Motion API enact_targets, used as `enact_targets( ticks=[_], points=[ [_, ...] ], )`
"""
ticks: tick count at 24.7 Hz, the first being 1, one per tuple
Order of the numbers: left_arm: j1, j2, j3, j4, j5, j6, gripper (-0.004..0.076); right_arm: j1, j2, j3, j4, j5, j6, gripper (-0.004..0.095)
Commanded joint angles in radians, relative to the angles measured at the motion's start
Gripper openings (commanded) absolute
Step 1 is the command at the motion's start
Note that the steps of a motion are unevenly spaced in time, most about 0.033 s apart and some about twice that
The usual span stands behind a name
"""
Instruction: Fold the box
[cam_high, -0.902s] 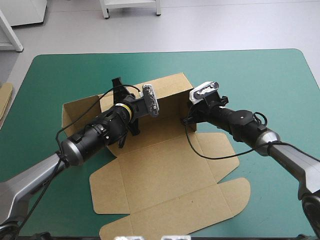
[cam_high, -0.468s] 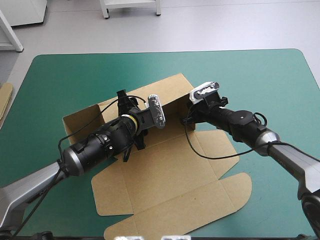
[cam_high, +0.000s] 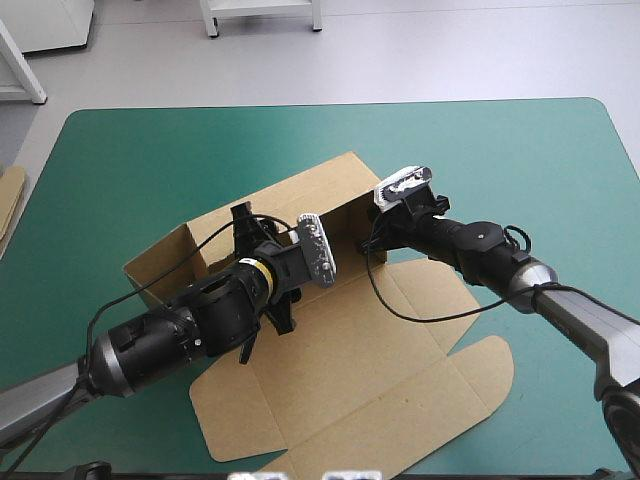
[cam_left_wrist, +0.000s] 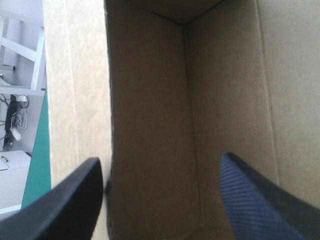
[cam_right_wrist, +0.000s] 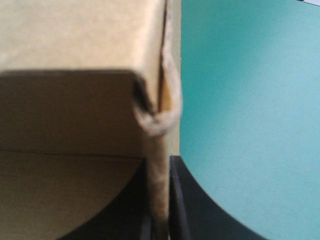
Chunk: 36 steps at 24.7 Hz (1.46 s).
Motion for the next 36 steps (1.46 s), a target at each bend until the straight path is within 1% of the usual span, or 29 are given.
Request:
enact_targets(
  ticks=[1,5,7,8,9,11,12,13,14,15,16,17,18,20,21,22,25,28,29,32,36],
  points=[
    [-0.022,-0.041,-0.029,0.067,0.04,-0.05,0.048,-0.002,-0.039,-0.032,0.029,0.003,0.03,0.0002],
    [-0.07,-0.057,-0.084,0.067,0.151,-0.179,0.047,-0.002,-0.039,-0.032,0.029,0.003,0.031,0.0001],
    [-0.076,-0.064,-0.123,0.061,0.2,-0.237,0.0418,-0.002,-0.039,-0.032,0.029,-0.001,0.035,0.0002],
    [-0.076,-0.069,-0.145,0.051,0.22,-0.241,0.0363,-0.002,-0.039,-0.032,0.029,-0.001,0.035,0.0001],
    [-0.076,-0.071,-0.167,0.044,0.232,-0.241,0.029,-0.002,-0.039,-0.032,0.029,-0.004,0.035,0.0001],
    [-0.076,-0.083,-0.213,0.027,0.254,-0.241,0.0105,-0.002,-0.039,-0.032,0.025,-0.006,0.043,0.0002],
    [-0.076,-0.092,-0.229,0.015,0.256,-0.241,0.0028,-0.002,-0.041,-0.032,0.025,-0.004,0.05,0.0002],
    [-0.072,-0.103,-0.257,0.013,0.256,-0.227,-0.0003,-0.002,-0.041,-0.032,-0.002,0.0,0.112,0.0002],
    [-0.067,-0.105,-0.266,0.018,0.259,-0.225,-0.0003,-0.002,-0.043,-0.032,-0.034,0.004,0.156,0.0002],
    [-0.037,-0.107,-0.281,0.012,0.275,-0.214,-0.0003,-0.006,-0.05,-0.033,-0.2,0.022,0.322,0.0002],
    [-0.019,-0.107,-0.286,0.009,0.288,-0.211,-0.0003,-0.006,-0.059,-0.037,-0.314,0.038,0.438,0.0002],
    [0.039,-0.107,-0.293,-0.001,0.309,-0.209,-0.0003,-0.023,-0.073,-0.057,-0.565,0.11,0.699,0.0002],
    [0.068,-0.107,-0.295,-0.016,0.307,-0.205,-0.0003,-0.029,-0.083,-0.07,-0.655,0.147,0.817,0.0002],
    [0.152,-0.111,-0.312,-0.095,0.291,-0.178,-0.0002,-0.045,-0.103,-0.101,-0.82,0.232,0.968,0.0002],
    [0.189,-0.111,-0.323,-0.143,0.286,-0.158,-0.0003,-0.053,-0.113,-0.113,-0.877,0.261,1.012,0.0001],
    [0.288,-0.111,-0.354,-0.237,0.281,-0.12,-0.0003,-0.068,-0.143,-0.137,-0.921,0.327,1.061,0.0001],
    [0.537,-0.111,-0.423,-0.4,0.278,-0.053,-0.0002,-0.097,-0.197,-0.183,-0.931,0.507,1.115,0.0001],
    [0.739,-0.111,-0.449,-0.487,0.25,0.012,-0.0002,-0.097,-0.23,-0.2,-0.995,0.576,1.191,0.0001],
    [0.813,-0.109,-0.449,-0.526,0.247,0.042,-0.0003,-0.097,-0.23,-0.225,-1.029,0.635,1.242,0.0001],
    [0.933,-0.1,-0.449,-0.646,0.247,0.104,-0.0003,-0.097,-0.228,-0.283,-1.075,0.736,1.284,0.0001],
    [1.012,-0.086,-0.449,-0.731,0.213,0.138,-0.0003,-0.097,-0.215,-0.354,-1.116,0.813,1.319,0.0001]
  ],
)
